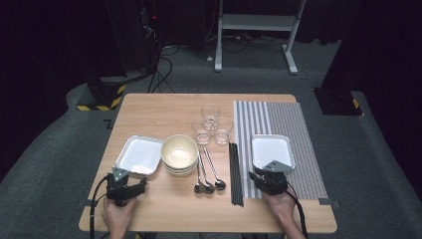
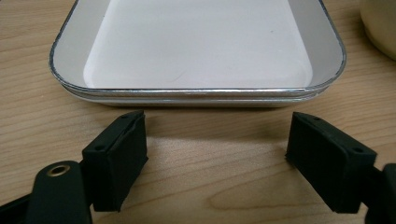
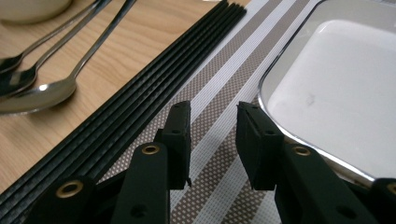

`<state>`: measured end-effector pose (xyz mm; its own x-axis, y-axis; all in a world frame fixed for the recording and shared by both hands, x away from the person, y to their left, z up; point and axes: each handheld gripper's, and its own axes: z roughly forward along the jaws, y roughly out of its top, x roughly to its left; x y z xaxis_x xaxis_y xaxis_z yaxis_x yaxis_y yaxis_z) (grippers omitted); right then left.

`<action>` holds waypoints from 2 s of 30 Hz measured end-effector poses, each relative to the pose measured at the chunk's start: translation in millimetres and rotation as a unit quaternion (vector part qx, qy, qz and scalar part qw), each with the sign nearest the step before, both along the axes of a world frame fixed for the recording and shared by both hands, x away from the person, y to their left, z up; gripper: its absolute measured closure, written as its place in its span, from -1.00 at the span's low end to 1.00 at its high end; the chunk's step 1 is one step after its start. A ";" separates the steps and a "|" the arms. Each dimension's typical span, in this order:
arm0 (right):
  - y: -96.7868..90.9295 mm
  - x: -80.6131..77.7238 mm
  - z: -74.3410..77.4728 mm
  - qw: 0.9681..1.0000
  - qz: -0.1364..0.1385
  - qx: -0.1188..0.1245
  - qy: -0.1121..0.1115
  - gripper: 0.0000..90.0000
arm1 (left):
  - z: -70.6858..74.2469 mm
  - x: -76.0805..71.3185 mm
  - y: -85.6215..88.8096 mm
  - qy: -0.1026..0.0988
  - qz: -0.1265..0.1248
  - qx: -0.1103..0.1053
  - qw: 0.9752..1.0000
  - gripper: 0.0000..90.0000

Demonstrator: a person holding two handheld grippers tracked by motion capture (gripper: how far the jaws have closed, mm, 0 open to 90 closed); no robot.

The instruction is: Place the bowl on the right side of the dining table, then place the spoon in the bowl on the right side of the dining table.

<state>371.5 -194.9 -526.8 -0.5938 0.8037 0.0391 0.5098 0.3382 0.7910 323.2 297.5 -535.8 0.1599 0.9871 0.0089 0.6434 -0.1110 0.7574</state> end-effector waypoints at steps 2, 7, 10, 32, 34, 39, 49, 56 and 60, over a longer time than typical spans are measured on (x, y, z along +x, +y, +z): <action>1.3 0.1 -3.3 1.000 0.002 -0.005 0.009 0.44 | 0.0 0.0 0.0 0.000 0.000 0.000 1.000 -0.55; 2.3 0.3 -5.3 1.000 0.008 -0.018 0.013 0.36 | 0.0 0.0 -0.2 0.000 0.001 0.000 1.000 -0.55; 4.2 -0.5 -5.6 1.000 0.014 -0.024 0.009 0.27 | -0.1 0.0 -0.3 0.000 0.002 -0.001 1.000 -0.55; 10.8 -4.3 -5.7 0.999 0.006 -0.040 0.002 0.17 | -0.1 0.8 -2.1 0.002 0.002 -0.001 1.000 -0.62; 10.7 -4.3 -5.7 0.999 0.006 -0.041 0.002 0.17 | 0.0 0.3 -0.5 0.001 0.001 -0.010 1.000 -0.61; 10.8 -4.2 -5.7 0.999 0.006 -0.040 0.003 0.17 | 1.3 -5.6 4.1 -0.003 -0.001 -0.030 1.000 -0.53; 10.9 -4.4 -5.7 0.999 0.008 -0.040 0.004 0.15 | 16.8 -18.4 7.5 -0.030 -0.011 -0.043 0.999 -0.46; 10.8 -4.3 -5.8 0.999 0.008 -0.039 0.004 0.15 | 30.4 -16.2 8.1 -0.038 -0.029 -0.052 0.997 -0.45; 10.8 -4.3 -5.8 0.999 0.008 -0.039 0.004 0.15 | 34.4 -15.0 7.7 -0.040 -0.035 -0.057 0.997 -0.44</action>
<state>367.3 -184.1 -532.6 -0.6067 0.7947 -0.0187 0.5094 0.4068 0.7583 308.2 305.2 -501.4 0.2309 0.9690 -0.0879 0.5738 -0.0626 0.8166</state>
